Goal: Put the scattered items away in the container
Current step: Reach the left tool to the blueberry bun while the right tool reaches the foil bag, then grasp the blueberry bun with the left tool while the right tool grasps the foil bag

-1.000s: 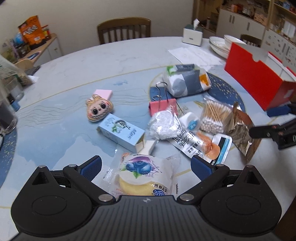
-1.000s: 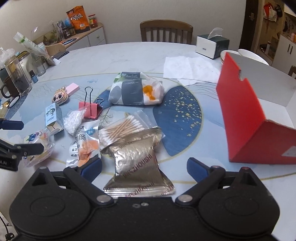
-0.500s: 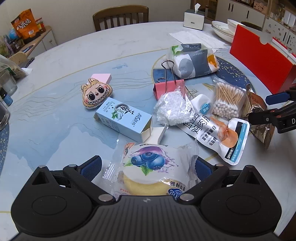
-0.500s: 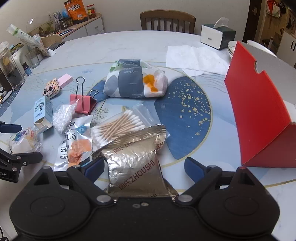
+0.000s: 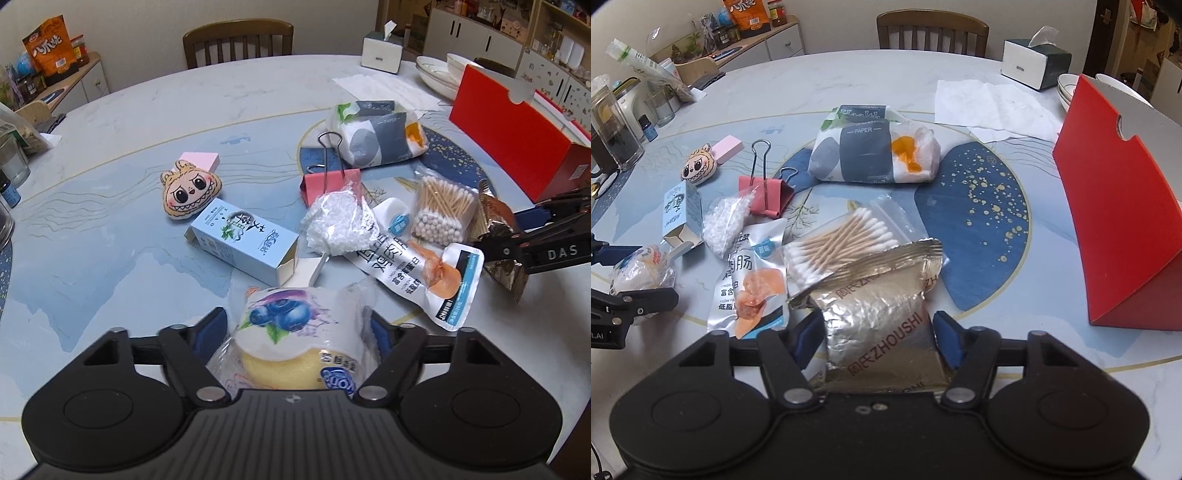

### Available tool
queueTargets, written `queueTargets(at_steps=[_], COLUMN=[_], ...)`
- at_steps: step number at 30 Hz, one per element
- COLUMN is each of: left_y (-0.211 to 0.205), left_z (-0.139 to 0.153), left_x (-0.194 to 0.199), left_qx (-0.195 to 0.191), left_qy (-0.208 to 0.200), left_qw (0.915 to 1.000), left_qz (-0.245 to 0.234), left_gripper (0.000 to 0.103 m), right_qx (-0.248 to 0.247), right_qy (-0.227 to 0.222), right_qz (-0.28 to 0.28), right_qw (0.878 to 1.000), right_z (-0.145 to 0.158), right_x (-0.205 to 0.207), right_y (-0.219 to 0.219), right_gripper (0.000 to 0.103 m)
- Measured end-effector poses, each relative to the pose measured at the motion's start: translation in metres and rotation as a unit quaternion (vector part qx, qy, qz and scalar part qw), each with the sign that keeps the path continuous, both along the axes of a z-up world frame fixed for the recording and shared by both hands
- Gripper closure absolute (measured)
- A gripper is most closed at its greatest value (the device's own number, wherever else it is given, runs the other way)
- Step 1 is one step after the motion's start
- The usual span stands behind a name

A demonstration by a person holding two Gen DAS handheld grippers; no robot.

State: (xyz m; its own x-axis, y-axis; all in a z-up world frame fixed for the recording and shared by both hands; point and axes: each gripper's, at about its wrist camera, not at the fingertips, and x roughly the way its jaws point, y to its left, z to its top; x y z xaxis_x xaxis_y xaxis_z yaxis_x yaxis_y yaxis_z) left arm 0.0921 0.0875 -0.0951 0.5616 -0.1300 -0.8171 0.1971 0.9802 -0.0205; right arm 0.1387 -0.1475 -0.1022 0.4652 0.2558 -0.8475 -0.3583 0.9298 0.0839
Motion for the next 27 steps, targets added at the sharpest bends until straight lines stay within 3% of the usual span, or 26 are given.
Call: queueTargets(at_steps=[9,18,27], left_y=[0.004,0.005,-0.005], left_z=[0.005,0.016,0.042], left_x=[-0.008,-0.018,-0.027], left_qx=[-0.009,-0.02,-0.035], left_qy=[-0.001,-0.006,-0.019], left_qw=[0.9999,0.9991,0.9966], left_qz=[-0.012,-0.036,-0.073], left_gripper=[0.041,0.041,0.041], right_qx=[-0.002,0.001,0.022], right_qy=[0.005,0.002,-0.018], right_qz=[-0.031,-0.066,-0.098], right_qw=[1.0,0.998,0.995], right_z=[0.005,0.021,0.059], right_x=[-0.011,-0.034,-0.06], right_y=[0.001,-0.002,-0.008], right_gripper=[0.054,0.054,0.054])
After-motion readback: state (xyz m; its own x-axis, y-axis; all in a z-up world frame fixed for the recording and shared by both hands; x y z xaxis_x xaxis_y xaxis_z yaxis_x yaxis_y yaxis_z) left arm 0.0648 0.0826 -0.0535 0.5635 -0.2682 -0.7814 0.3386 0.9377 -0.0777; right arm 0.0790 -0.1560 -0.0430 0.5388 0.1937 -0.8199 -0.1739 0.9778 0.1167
